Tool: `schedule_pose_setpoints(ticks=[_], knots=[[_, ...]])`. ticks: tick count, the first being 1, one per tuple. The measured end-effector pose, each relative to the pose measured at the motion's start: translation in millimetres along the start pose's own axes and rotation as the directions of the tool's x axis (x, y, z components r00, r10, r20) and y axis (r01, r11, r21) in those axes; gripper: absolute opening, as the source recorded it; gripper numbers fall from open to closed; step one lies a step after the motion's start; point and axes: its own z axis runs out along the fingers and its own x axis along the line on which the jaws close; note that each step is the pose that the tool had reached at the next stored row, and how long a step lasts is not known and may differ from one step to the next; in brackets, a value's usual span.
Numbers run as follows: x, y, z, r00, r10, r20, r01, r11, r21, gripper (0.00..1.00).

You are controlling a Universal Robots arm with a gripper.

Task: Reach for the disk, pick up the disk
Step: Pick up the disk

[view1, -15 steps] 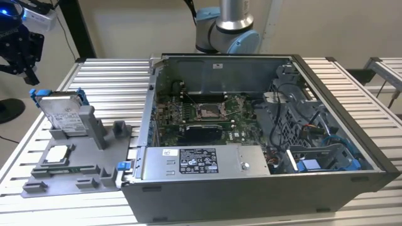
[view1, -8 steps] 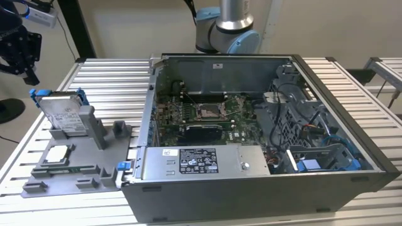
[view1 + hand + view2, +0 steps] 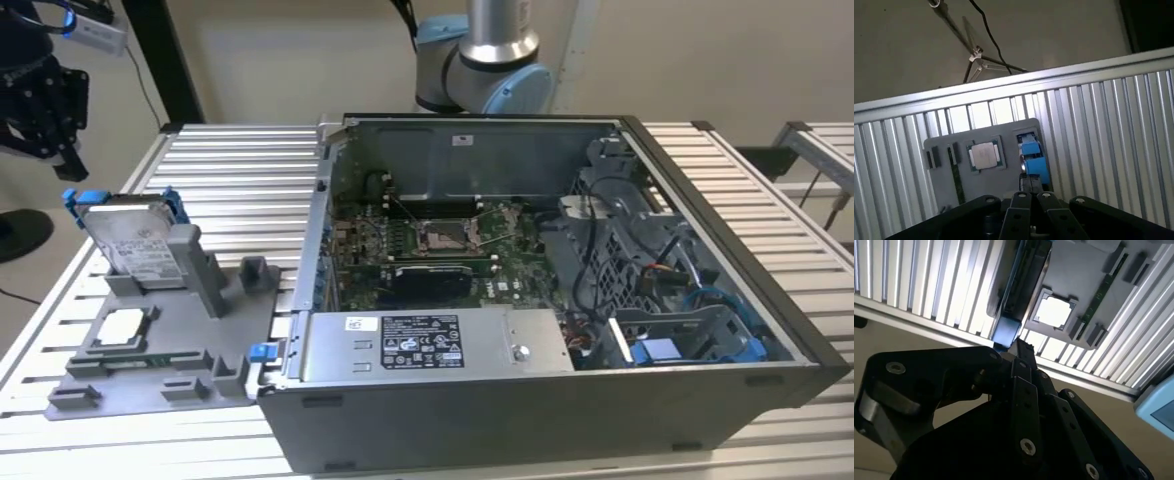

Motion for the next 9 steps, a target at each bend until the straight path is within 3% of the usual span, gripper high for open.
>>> schedule_pose_setpoints(ticks=[9], knots=[[-2.3, 0.1, 0.8, 1.0000, -0.004, 0.0003, 0.004, 1.0000, 0.0030, 0.00]])
